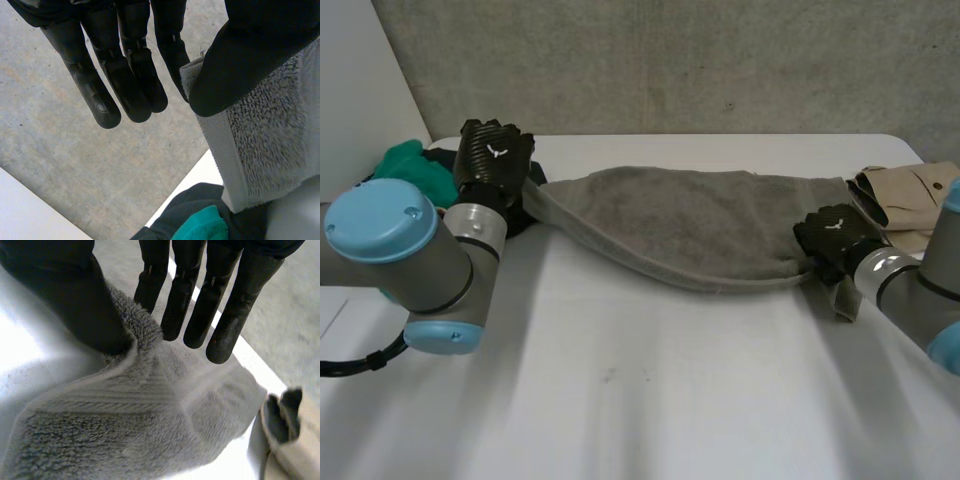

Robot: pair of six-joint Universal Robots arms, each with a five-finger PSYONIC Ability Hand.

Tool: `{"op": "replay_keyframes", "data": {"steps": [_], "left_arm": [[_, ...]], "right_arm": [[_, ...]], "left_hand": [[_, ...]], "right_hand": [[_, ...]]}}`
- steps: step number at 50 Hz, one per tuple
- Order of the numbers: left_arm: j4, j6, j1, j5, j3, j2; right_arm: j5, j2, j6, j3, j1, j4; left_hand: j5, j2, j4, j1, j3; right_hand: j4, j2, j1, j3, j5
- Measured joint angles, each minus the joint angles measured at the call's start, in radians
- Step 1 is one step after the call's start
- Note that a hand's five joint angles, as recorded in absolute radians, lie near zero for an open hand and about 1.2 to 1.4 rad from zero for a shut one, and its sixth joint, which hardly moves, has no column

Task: Fold the laundry.

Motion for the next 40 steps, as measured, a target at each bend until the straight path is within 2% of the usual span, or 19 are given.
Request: {"op": "replay_keyframes", "data": {"steps": [1, 2, 4, 5, 6, 11, 16, 24, 26, 27, 28, 29, 32, 35, 40], "left_arm": [[-0.001, -0.003, 0.000, 0.000, 0.000, 0.003], [-0.003, -0.008, 0.000, 0.000, -0.001, 0.008], [-0.007, -0.024, -0.001, 0.000, -0.005, 0.020], [-0.009, -0.032, -0.002, 0.000, -0.007, 0.025], [-0.011, -0.040, -0.003, 0.001, -0.009, 0.030], [-0.020, -0.058, -0.004, 0.001, -0.018, 0.041], [-0.023, -0.062, -0.001, 0.001, -0.019, 0.043], [-0.023, -0.061, 0.007, 0.001, -0.015, 0.042], [-0.024, -0.060, 0.008, 0.001, -0.016, 0.042], [-0.024, -0.060, 0.008, 0.001, -0.016, 0.042], [-0.026, -0.060, 0.009, 0.001, -0.017, 0.042], [-0.030, -0.060, 0.009, 0.001, -0.018, 0.043], [-0.046, -0.060, 0.009, 0.000, -0.020, 0.047], [-0.087, -0.059, 0.009, 0.000, -0.026, 0.061], [-0.247, -0.047, 0.009, 0.002, -0.087, 0.135]], "right_arm": [[0.001, 0.000, 0.019, -0.001, -0.004, 0.000], [0.004, -0.002, 0.075, -0.002, -0.015, 0.000], [0.006, -0.004, 0.104, -0.003, -0.021, 0.001], [0.014, -0.010, 0.237, -0.004, -0.049, 0.011], [0.017, -0.013, 0.292, -0.004, -0.062, 0.020], [0.009, -0.027, 0.438, 0.000, -0.107, 0.120], [-0.002, -0.024, 0.484, 0.001, -0.128, 0.187], [-0.002, 0.022, 0.471, -0.016, -0.126, 0.197], [0.001, 0.042, 0.459, -0.026, -0.124, 0.195], [0.001, 0.042, 0.459, -0.026, -0.124, 0.195], [0.005, 0.060, 0.438, -0.039, -0.122, 0.195], [0.006, 0.065, 0.428, -0.044, -0.122, 0.195], [0.008, 0.067, 0.407, -0.049, -0.123, 0.194], [0.008, 0.043, 0.333, -0.047, -0.127, 0.196], [0.006, -0.106, 0.097, -0.001, -0.133, 0.243]], "left_hand": [[0.000, 0.000, 0.000, 0.000, 0.000], [0.000, 0.000, 0.000, 0.000, 0.000], [0.000, 0.000, 0.000, 0.000, 0.000], [0.000, 0.000, 0.000, 0.000, 0.000], [0.000, 0.000, 0.000, 0.000, 0.000], [0.000, 0.000, 0.000, 0.000, 0.000], [0.000, 0.000, 0.000, 0.000, 0.000], [0.000, 0.000, 0.000, 0.000, 0.000], [0.000, 0.000, 0.000, 0.000, 0.000], [0.000, 0.000, 0.000, 0.000, 0.000], [0.000, 0.000, 0.000, 0.000, 0.000], [0.000, 0.000, 0.000, 0.000, 0.000], [0.000, 0.000, 0.000, 0.000, 0.000], [0.000, 0.000, 0.000, 0.000, 0.000], [0.000, 0.000, 0.000, 0.000, 0.000]], "right_hand": [[0.000, 0.000, 0.000, 0.000, 0.000], [-0.250, -0.255, -0.214, -0.191, -0.244], [-0.298, -0.286, -0.248, -0.212, -0.294], [-0.366, -0.364, -0.296, -0.268, -0.364], [-0.493, -0.471, -0.371, -0.345, -0.498], [-0.505, -0.475, -0.371, -0.355, -0.514], [-0.505, -0.475, -0.371, -0.355, -0.513], [-0.437, -0.409, -0.327, -0.284, -0.445], [-0.252, -0.208, -0.164, -0.098, -0.276], [-0.252, -0.208, -0.164, -0.098, -0.276], [0.054, 0.085, 0.092, 0.205, 0.021], [0.134, 0.163, 0.148, 0.282, 0.104], [0.172, 0.197, 0.172, 0.321, 0.142], [0.187, 0.200, 0.174, 0.334, 0.156], [0.187, 0.200, 0.174, 0.334, 0.156]]}}
